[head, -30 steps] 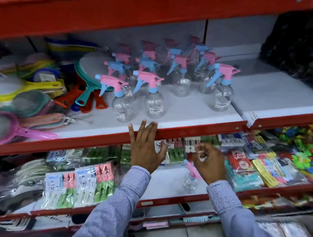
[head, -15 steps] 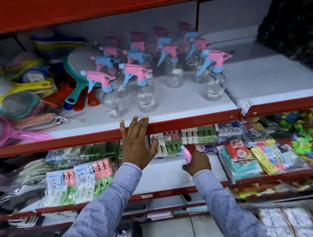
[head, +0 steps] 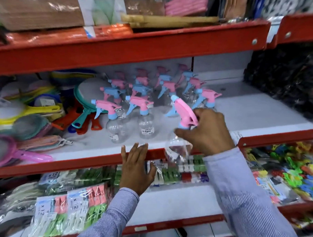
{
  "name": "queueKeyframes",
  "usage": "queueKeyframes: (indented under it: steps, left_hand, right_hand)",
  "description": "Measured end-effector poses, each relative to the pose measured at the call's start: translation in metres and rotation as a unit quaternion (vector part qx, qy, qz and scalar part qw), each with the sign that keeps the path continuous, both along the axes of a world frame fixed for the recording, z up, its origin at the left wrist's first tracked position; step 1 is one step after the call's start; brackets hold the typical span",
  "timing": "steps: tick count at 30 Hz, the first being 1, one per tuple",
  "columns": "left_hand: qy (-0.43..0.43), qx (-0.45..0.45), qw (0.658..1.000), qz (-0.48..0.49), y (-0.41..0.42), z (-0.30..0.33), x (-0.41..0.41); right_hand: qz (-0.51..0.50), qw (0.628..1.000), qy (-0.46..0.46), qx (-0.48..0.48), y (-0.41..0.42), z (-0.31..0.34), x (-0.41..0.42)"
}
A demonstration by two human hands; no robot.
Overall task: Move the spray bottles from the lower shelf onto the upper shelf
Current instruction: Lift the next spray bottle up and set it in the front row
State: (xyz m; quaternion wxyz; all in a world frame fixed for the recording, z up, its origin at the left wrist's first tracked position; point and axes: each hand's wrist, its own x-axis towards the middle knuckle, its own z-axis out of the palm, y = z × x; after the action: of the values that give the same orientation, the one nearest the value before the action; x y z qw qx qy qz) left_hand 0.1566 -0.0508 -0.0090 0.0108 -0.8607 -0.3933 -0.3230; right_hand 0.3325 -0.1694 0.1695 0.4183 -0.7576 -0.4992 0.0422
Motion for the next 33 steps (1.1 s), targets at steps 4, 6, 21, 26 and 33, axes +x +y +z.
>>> queueKeyframes:
  steps: [4, 6, 21, 26, 33]
  left_hand:
    - [0.007, -0.008, 1.000, 0.000, -0.003, 0.002, -0.001]
    - [0.010, -0.009, 1.000, -0.001, -0.003, 0.002, -0.002]
    - [0.017, -0.018, 1.000, 0.000, -0.003, 0.001, -0.003]
    - [0.016, -0.019, 1.000, 0.002, -0.003, 0.002, -0.002]
    - [0.016, -0.022, 1.000, 0.006, -0.005, 0.002, -0.001]
  right_hand:
    - [-0.042, 0.999, 0.024, 0.018, 0.059, 0.000, 0.023]
    - [-0.054, 0.998, 0.019, 0.022, 0.085, -0.008, 0.032]
    - [-0.068, 0.982, 0.111, 0.137, 0.122, -0.055, 0.037]
    - [-0.062, 0.971, 0.151, 0.172, 0.121, -0.060, 0.032]
    - [-0.051, 0.972, 0.151, 0.173, 0.123, -0.062, 0.035]
